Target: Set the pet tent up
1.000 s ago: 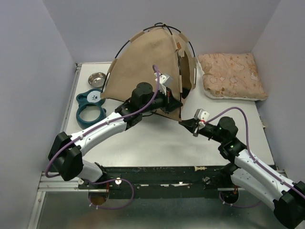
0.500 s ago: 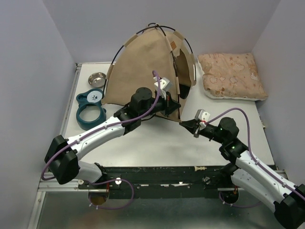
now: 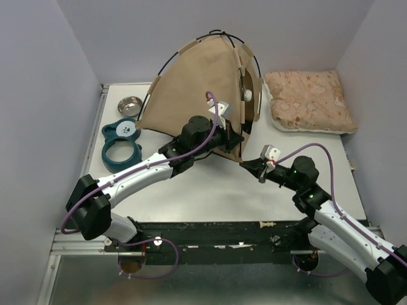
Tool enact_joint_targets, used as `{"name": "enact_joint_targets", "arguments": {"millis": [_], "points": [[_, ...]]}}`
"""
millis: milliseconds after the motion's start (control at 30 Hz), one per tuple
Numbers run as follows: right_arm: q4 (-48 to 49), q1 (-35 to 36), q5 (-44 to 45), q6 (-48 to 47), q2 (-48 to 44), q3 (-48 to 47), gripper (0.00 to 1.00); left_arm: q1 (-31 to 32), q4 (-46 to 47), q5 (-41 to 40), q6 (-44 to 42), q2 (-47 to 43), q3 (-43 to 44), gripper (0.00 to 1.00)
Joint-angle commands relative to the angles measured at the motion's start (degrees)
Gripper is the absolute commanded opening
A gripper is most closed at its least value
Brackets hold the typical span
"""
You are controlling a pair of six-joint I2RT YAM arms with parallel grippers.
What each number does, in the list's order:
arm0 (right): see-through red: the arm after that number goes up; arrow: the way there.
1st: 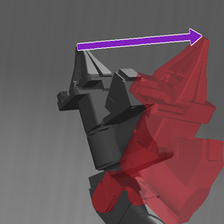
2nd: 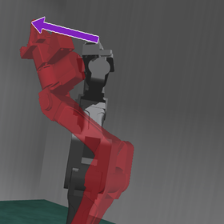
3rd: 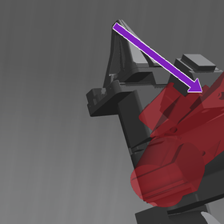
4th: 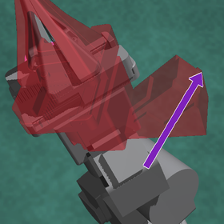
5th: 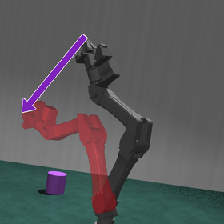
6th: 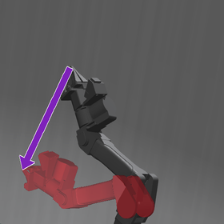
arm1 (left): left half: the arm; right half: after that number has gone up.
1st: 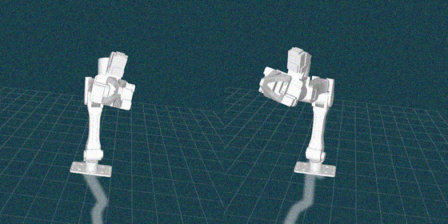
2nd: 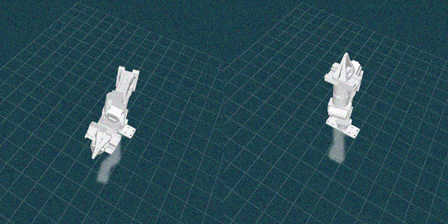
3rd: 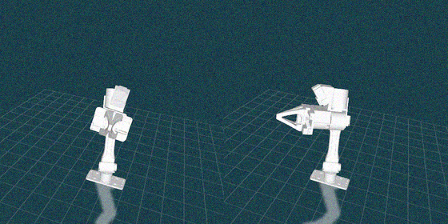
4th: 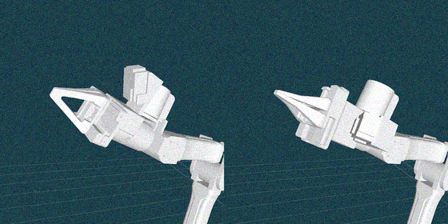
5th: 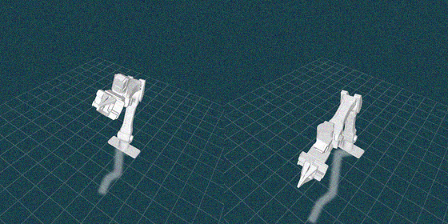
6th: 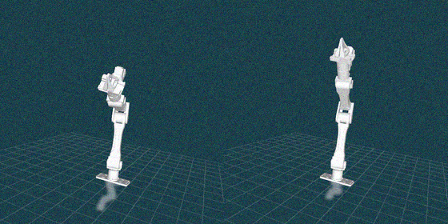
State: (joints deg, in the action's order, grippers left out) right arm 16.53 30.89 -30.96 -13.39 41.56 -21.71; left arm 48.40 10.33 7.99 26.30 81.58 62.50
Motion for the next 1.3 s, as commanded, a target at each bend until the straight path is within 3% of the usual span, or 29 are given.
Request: {"name": "enact_joint_targets", "arguments": {"millis": [0, 200, 300, 400, 567, 633, 700, 833, 1000, 1200, 1267], "points": [[2.36, 0.57, -2.10, 3.62, -0.43, -2.02, 0.01, -2.00, -3.91, -10.81, 0.67, 1.92, 1.83, 0.00], [1.05, 0.57, 7.04, 10.38, -0.08, -3.16, 0.01, -1.82, -5.15, -6.51, 0.85, -1.59, -2.81, 0.00], [-0.27, 0.57, 4.44, 12.15, 0.10, -3.25, 0.02, -1.91, -4.62, -5.00, 1.99, -2.04, -4.14, 0.00], [1.31, 0.57, 1.79, 13.21, -0.34, -2.11, 0.16, -1.73, -3.83, -4.48, 1.82, -1.69, -3.88, 0.00], [1.92, 0.57, 0.90, 12.34, 0.62, -2.28, 0.11, -1.73, -3.82, -3.51, 1.29, -0.64, -2.12, 0.00], [1.66, 0.57, 0.29, 11.37, 1.33, -2.63, 0.04, -1.73, -3.39, -3.51, 1.47, -0.55, -2.21, 0.00], [1.05, 0.57, 0.46, 10.58, 1.59, -2.98, 0.14, -1.82, -3.47, -3.42, 1.03, -0.37, -1.60, 0.00], [-0.01, 0.57, 5.98, 9.61, 1.42, -2.72, 0.24, -1.82, -5.05, -2.02, -0.81, -2.03, -1.15, 0.00], [8.40, 0.22, 9.78, 3.29, 2.21, 2.54, 0.29, -2.00, -5.67, 3.95, -0.73, -5.02, -0.98, 0.00], [16.94, 0.22, 3.90, -0.85, 4.75, 6.25, 0.57, -2.70, -5.67, 9.32, 0.94, -6.61, 1.57, 0.00], [19.05, 0.22, 3.62, -1.20, 6.07, 6.16, 0.62, -2.87, -5.76, 10.37, 1.29, -6.87, 2.01, 0.00]]}}
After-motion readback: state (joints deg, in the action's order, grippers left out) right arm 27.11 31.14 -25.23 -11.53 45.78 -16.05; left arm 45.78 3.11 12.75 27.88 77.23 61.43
